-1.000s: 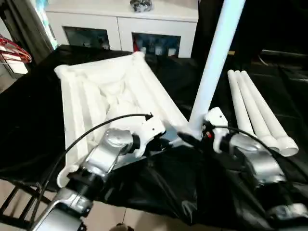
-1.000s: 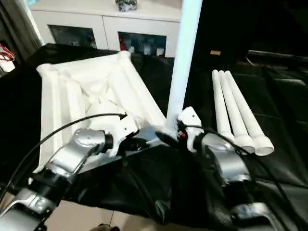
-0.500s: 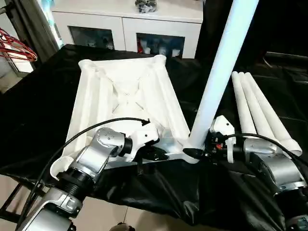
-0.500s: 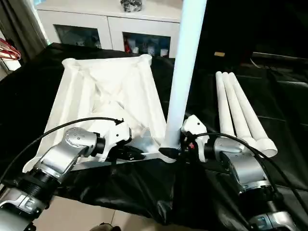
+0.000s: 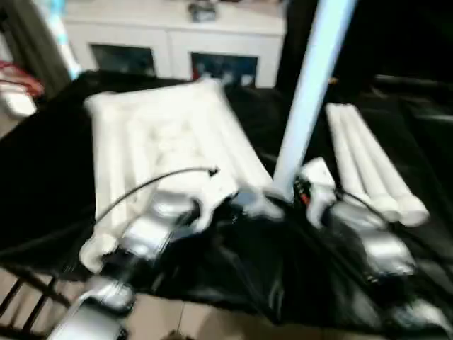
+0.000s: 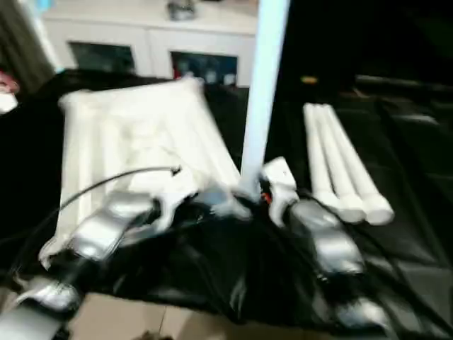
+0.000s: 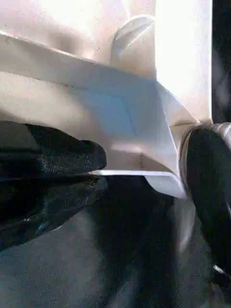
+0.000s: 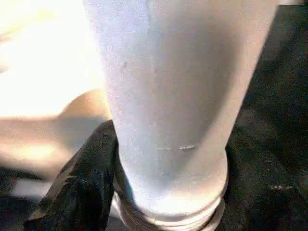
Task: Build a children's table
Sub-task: Rotate leg to tighten
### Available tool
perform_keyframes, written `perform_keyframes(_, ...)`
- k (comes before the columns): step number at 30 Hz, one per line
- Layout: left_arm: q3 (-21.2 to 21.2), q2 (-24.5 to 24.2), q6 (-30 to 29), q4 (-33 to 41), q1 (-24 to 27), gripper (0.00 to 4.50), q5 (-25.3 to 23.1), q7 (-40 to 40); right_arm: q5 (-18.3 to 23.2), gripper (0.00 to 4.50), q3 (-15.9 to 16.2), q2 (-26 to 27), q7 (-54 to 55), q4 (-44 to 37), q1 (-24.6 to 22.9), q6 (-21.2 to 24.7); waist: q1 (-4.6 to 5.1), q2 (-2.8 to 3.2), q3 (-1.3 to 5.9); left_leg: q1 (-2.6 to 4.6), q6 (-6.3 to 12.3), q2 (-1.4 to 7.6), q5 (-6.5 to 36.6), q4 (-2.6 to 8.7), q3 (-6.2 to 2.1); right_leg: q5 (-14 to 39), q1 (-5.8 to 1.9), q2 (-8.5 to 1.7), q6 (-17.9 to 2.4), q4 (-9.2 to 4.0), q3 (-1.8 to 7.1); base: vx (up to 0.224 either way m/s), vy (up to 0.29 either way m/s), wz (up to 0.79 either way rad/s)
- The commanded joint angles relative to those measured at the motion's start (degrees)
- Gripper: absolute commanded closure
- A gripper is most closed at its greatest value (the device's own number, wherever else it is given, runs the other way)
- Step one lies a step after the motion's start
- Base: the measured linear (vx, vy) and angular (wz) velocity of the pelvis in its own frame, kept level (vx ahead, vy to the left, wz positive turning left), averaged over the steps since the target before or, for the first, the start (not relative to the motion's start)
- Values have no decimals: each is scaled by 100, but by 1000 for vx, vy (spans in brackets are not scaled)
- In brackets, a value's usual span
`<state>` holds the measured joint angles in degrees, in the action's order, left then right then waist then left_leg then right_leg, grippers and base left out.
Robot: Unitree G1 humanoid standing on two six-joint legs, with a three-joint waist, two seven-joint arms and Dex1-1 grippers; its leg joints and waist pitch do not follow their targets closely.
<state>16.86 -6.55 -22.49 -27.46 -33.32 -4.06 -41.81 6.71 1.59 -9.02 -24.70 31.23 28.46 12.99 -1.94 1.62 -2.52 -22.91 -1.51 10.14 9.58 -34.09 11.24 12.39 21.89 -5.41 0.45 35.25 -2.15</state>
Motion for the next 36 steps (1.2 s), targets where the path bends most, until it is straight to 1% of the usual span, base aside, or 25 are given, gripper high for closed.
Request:
perform_keyframes(1,-105,251,39,141,-207,450,167,347,-79,183,159,206,351,406,-32,144,3,-56,309,214,-271,279,1934,482,-174,1727,-93,-304,-1125,-522,165,0,0,0)
perform_keyframes(2,-120,341,25,144,-220,450,166,471,-75,183,131,308,500,505,65,134,-3,-74,325,177,-141,267,1740,469,-161,1444,-115,-297,-1109,-516,173,0,0,0)
perform_keyframes(3,-103,437,28,177,-217,450,147,555,-108,183,113,428,650,640,186,41,-5,-85,331,165,-104,272,1656,466,-160,1341,-122,-300,-1113,-512,174,0,0,0)
perform_keyframes(5,-6,542,124,261,-184,450,62,558,-173,183,123,561,715,821,337,-128,-6,-78,344,149,-3,267,1437,450,-149,1047,-131,-284,-1160,-484,164,0,0,0)
perform_keyframes(6,21,563,152,281,-173,450,24,549,-187,127,117,590,712,874,371,-184,-14,-84,351,149,70,269,1348,433,-137,908,-134,-295,-1193,-476,170,0,0,0)
perform_keyframes(7,62,552,219,281,-161,450,-10,502,-191,113,127,584,645,876,382,-216,-17,-82,353,140,97,266,1272,427,-137,821,-146,-293,-1207,-466,166,0,0,0)
perform_keyframes(8,88,544,253,274,-154,450,-30,493,-179,107,111,594,571,910,404,-244,-31,-90,365,130,209,265,1065,413,-131,565,-166,-290,-1256,-436,159,0,0,0)
perform_keyframes(9,102,533,261,276,-144,450,-35,486,-182,107,111,584,508,913,408,-274,-32,-84,362,129,238,266,1033,413,-129,515,-167,-288,-1271,-435,156,0,0,0)
perform_keyframes(11,174,454,309,319,-116,450,-39,390,-199,78,149,519,376,904,397,-349,-36,-87,366,133,300,268,972,405,-125,416,-171,-281,-1315,-426,150,0,0,0)
perform_keyframes(13,200,415,317,348,-100,450,-22,343,-213,65,175,478,321,887,384,-398,-38,-85,360,135,333,274,1000,410,-123,417,-172,-283,-1332,-426,149,0,0,0)
perform_keyframes(15,254,318,356,416,-62,450,15,177,-215,65,236,360,99,802,334,-476,-46,-83,357,144,332,279,1098,412,-124,537,-171,-292,-1338,-442,151,0,0,0)
perform_keyframes(16,304,203,410,492,-10,450,44,-68,-198,65,315,180,-281,608,232,-536,-57,-81,351,134,338,277,1124,412,-126,567,-183,-288,-1303,-454,151,0,0,0)
perform_keyframes(18,354,83,478,564,49,450,64,-330,-144,65,377,-31,-721,374,108,-539,-58,-86,353,133,350,283,1089,410,-124,500,-186,-285,-1308,-439,154,0,0,0)
perform_keyframes(19,380,14,491,616,85,450,95,-489,-101,65,423,-171,-1006,219,25,-539,-64,-74,355,142,360,288,1088,409,-123,482,-182,-283,-1314,-437,154,0,0,0)
perform_keyframes(20,435,-105,541,696,140,450,149,-763,-27,65,486,-394,-1435,-25,-101,-520,-84,-57,351,144,393,297,1116,410,-124,458,-182,-286,-1325,-433,158,0,0,0)
perform_keyframes(21,467,-176,565,739,168,450,183,-917,29,65,523,-523,-1685,-173,-173,-490,-104,-62,356,153,400,298,1101,405,-124,441,-183,-286,-1326,-440,157,0,0,0)
perform_keyframes(22,468,-176,565,739,169,450,183,-918,30,65,524,-524,-1687,-174,-173,-490,-117,-57,357,151,427,301,1067,402,-121,348,-180,-280,-1355,-421,162,0,0,0)
perform_keyframes(26,622,-524,657,956,290,450,382,-1639,227,65,699,-1126,-2742,-781,-501,-443,-163,-44,347,157,410,311,1156,414,-124,347,-187,-281,-1397,-419,159,0,0,0)
perform_keyframes(28,625,-530,657,959,292,450,385,-1655,230,65,701,-1135,-2758,-789,-506,-443,-151,-47,337,164,385,309,1263,424,-118,472,-163,-279,-1416,-434,163,0,0,0)
perform_keyframes(29,652,-588,664,986,309,450,409,-1792,247,65,727,-1215,-2897,-850,-545,-437,-154,-40,333,166,359,310,1300,432,-127,544,-172,-281,-1416,-440,157,0,0,0)
perform_keyframes(30,686,-673,669,1006,329,450,438,-1982,296,92,773,-1344,-3116,-983,-625,-390,-148,-25,330,166,313,311,1371,438,-130,659,-163,-286,-1411,-447,162,0,0,0)
perform_keyframes(33,738,-832,686,1036,358,450,461,-2308,379,104,853,-1556,-3501,-1243,-770,-241,-162,-31,325,176,286,316,1419,447,-131,720,-169,-281,-1378,-460,167,0,0,0)
perform_keyframes(34,738,-872,705,1027,358,450,465,-2376,399,118,883,-1612,-3599,-1319,-806,-189,-168,-23,329,186,284,320,1418,444,-129,680,-160,-277,-1385,-454,169,0,0,0)
perform_keyframes(35,733,-895,723,1017,355,450,467,-2411,408,141,902,-1645,-3653,-1365,-825,-152,-163,-25,327,172,280,317,1410,450,-129,635,-161,-274,-1413,-444,166,0,0,0)
perform_keyframes(36,730,-902,731,1011,353,450,469,-2419,410,141,909,-1656,-3671,-1381,-831,-140,-168,-24,334,177,273,320,1397,448,-133,615,-163,-279,-1418,-438,163,0,0,0)
